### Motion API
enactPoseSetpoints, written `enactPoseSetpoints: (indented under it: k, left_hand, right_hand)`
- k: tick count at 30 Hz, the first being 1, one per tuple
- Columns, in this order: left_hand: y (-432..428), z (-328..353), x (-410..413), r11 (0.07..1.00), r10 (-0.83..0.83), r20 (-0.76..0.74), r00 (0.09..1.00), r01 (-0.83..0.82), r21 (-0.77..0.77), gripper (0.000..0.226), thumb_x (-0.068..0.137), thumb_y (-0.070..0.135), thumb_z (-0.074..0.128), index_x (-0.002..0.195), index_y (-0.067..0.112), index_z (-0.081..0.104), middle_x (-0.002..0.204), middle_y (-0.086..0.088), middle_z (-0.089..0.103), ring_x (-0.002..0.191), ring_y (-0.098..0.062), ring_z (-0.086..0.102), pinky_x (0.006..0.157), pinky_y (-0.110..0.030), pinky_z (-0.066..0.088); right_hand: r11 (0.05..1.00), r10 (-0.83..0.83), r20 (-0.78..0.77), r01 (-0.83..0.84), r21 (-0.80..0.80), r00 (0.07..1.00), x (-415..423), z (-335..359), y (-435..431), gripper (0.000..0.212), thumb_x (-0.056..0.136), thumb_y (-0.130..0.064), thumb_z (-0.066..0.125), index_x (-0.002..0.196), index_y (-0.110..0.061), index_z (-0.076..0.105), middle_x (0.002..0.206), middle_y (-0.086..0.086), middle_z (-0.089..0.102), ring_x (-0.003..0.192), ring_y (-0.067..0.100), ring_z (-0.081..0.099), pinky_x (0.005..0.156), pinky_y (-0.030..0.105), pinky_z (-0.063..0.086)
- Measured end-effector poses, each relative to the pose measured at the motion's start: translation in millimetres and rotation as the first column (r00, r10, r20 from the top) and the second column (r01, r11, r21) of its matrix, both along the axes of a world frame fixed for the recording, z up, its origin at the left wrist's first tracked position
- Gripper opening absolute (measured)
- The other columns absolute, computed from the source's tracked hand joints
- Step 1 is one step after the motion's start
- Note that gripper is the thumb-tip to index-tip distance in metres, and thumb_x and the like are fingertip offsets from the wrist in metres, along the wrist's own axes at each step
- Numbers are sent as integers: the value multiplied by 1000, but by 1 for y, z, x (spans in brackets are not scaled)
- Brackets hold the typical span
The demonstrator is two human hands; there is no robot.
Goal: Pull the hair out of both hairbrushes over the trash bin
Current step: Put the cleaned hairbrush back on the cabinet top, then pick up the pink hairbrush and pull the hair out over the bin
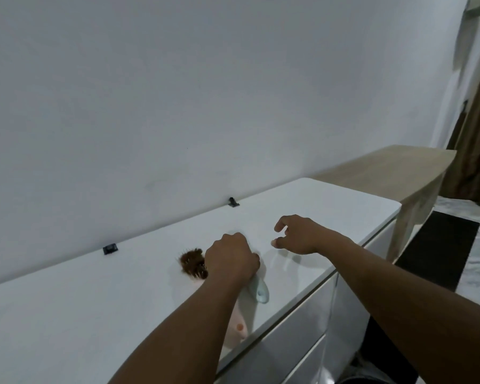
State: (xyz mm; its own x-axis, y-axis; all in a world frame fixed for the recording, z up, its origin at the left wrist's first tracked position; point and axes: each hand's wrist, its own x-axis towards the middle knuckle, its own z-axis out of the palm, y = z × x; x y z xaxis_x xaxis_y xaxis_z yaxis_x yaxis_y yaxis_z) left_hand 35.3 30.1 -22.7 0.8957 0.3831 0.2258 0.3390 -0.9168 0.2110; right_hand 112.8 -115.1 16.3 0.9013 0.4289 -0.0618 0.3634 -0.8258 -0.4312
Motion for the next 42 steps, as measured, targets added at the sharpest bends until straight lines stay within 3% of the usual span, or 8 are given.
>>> enactPoseSetpoints:
  k: [9, 15, 17, 20, 24, 30, 36, 42]
  left_hand:
    - [8, 30, -32, 998, 51, 97, 994, -54, 23, 31, 96, 44, 53, 109, 16, 60, 110, -4, 66, 102, -28, 65, 70, -31, 39]
    - [18, 33, -70, 987, 144, 12, 989, -145, 73, 20, 91, 39, 58, 92, 20, 53, 82, 4, 54, 77, -22, 54, 54, -26, 31]
    - [22, 25, -82, 985, 152, -59, 987, -147, 86, 28, 89, 43, 61, 107, 21, 61, 92, 4, 59, 87, -22, 59, 62, -27, 36]
    - [32, 12, -92, 988, 152, -114, 982, -152, 14, 53, 87, 50, 61, 133, 24, 58, 126, 1, 63, 114, -24, 63, 76, -30, 41]
    - [37, 5, -96, 966, 149, -172, 974, -181, -183, 50, 77, 46, 59, 120, 20, 62, 112, -3, 70, 101, -26, 71, 88, -35, 55]
    - [44, 2, -92, 933, 206, -34, 978, -207, -294, 23, 85, 37, 60, 96, 17, 55, 91, 0, 57, 85, -25, 58, 71, -28, 44]
    - [33, 18, -84, 902, 221, 165, 961, -137, -411, 23, 89, 35, 57, 87, 13, 56, 75, 0, 55, 75, -24, 56, 68, -29, 43]
    - [-21, 41, -68, 890, 81, 308, 948, 70, -451, 33, 88, 41, 56, 100, 10, 59, 93, -4, 60, 85, -25, 59, 70, -31, 42]
  right_hand:
    - [999, 35, 71, -36, 11, 997, -29, 32, 1, 49, 91, -39, 67, 133, -17, 55, 140, 6, 53, 125, 25, 53, 99, 33, 41]
    - [997, 71, 82, -74, 27, 994, -58, 39, 6, 47, 89, -41, 67, 130, -20, 57, 136, 5, 56, 116, 23, 57, 99, 35, 45]
    - [995, 100, 77, -102, 17, 992, -67, 36, 10, 46, 90, -41, 66, 130, -20, 57, 135, 4, 55, 109, 21, 55, 98, 34, 45]
    - [991, 131, 69, -132, 0, 989, -76, 31, 18, 46, 90, -41, 66, 129, -20, 57, 135, 4, 55, 108, 19, 53, 98, 33, 44]
    - [988, 154, 54, -153, -18, 987, -80, 24, 27, 46, 90, -42, 66, 130, -20, 58, 134, 4, 56, 105, 19, 51, 94, 31, 43]
    - [987, 160, 51, -159, -19, 986, -79, 24, 28, 45, 90, -41, 66, 129, -20, 58, 133, 4, 56, 105, 19, 51, 91, 30, 43]
    - [994, 109, 109, -110, -1, 988, -74, 41, 5, 45, 89, -43, 66, 128, -21, 58, 133, 4, 57, 104, 18, 51, 96, 33, 45]
    - [997, -9, 173, -4, 76, 985, -78, 62, -50, 50, 88, -44, 67, 131, -20, 55, 130, 5, 60, 113, 23, 57, 97, 36, 47]
